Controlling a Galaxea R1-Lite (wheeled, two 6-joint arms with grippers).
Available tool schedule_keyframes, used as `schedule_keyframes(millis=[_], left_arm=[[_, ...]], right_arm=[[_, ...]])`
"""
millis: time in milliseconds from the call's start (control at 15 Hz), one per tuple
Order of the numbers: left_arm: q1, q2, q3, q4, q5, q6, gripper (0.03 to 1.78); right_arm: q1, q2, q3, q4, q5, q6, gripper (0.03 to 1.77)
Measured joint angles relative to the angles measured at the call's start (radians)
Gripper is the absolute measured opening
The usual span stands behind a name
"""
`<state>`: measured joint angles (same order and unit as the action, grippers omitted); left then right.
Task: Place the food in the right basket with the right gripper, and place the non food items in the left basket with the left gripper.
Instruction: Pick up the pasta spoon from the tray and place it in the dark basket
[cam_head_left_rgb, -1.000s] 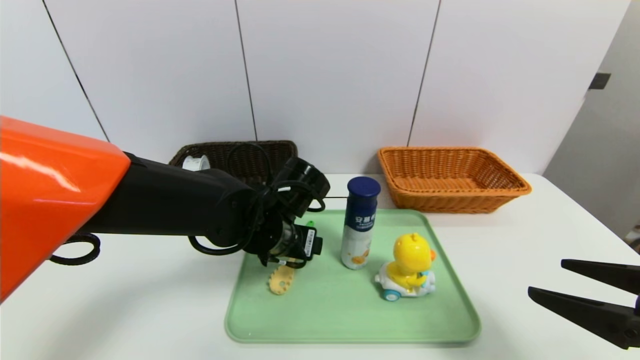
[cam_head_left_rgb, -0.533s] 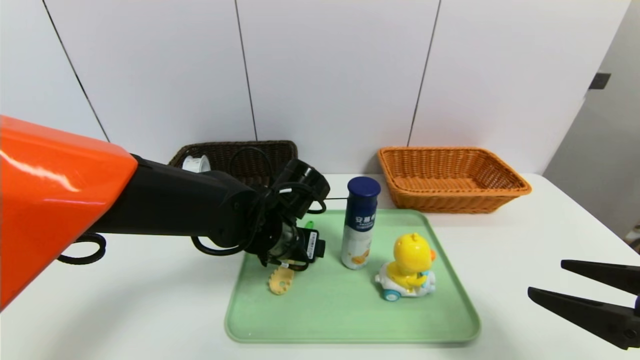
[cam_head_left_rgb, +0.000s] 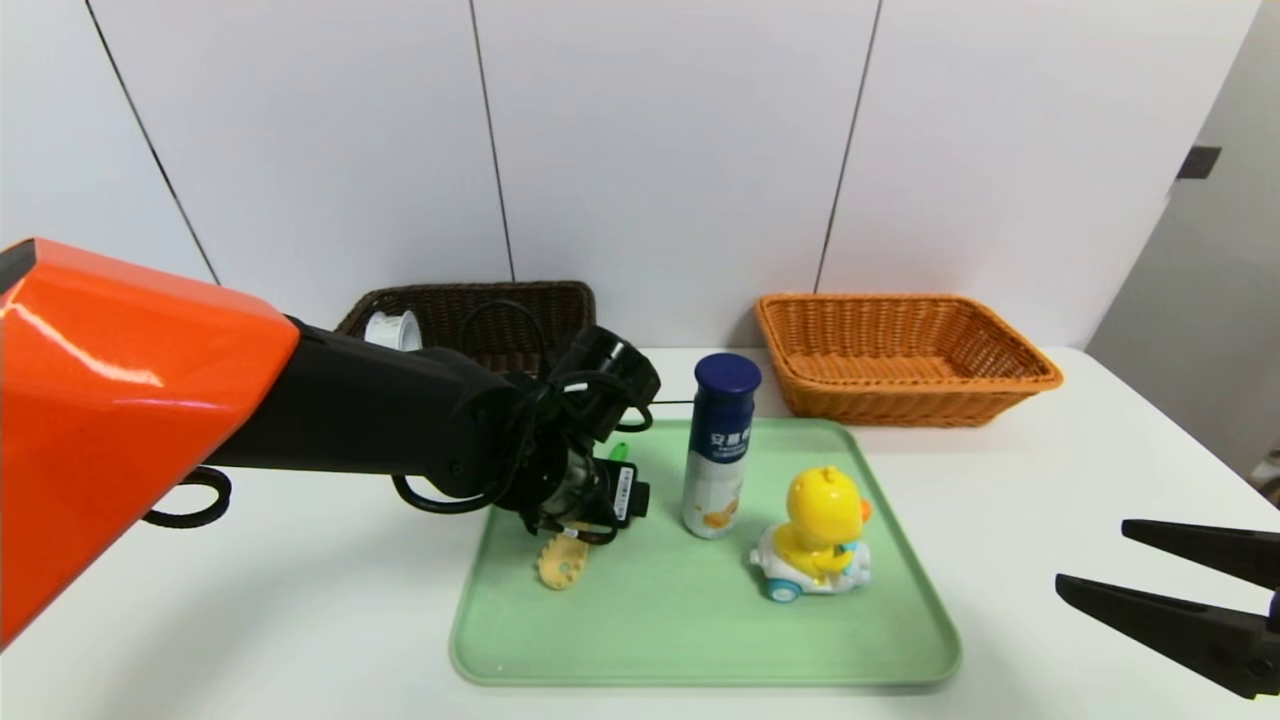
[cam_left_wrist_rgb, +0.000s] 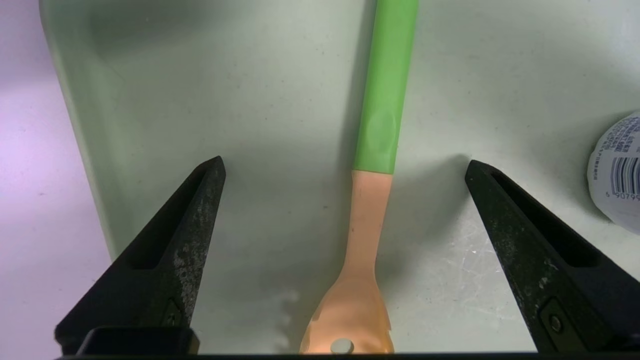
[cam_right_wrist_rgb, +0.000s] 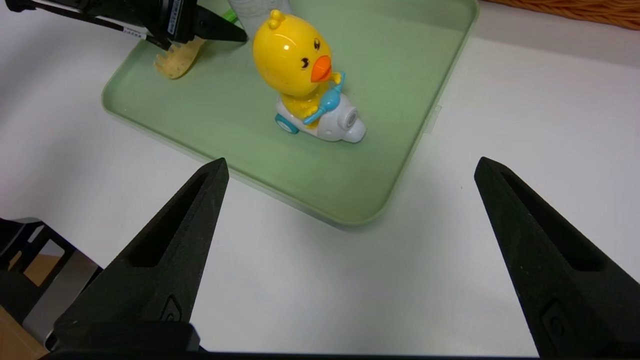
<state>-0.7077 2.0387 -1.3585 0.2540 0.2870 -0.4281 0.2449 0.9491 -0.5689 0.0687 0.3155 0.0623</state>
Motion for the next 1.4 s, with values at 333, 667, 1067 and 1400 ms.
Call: schedule_keyframes(millis=[333,667,1067,1400], left_arm=[[0.001,0.000,0.003,0.003,0.000,-0.001,1.21],[0.000,-0.005,0.006,0.007,-0.001,-0.002,0.64],[0.000,-0.042,0.008,0.012,-0.001,0.000,0.14],[-0.006,-0.182,0.010,0.058,-0.006,0.013,0.14]], right_arm=[[0.000,0.000,-0.001,0.000,0.001,0.000,1.70],[0.000,0.000,-0.002,-0.001,0.000,0.001,1.70],[0.000,-0.001,-0.002,-0.001,0.001,0.003,1.70],[0.000,0.000,-0.002,-0.003,0.001,0.003,1.70]])
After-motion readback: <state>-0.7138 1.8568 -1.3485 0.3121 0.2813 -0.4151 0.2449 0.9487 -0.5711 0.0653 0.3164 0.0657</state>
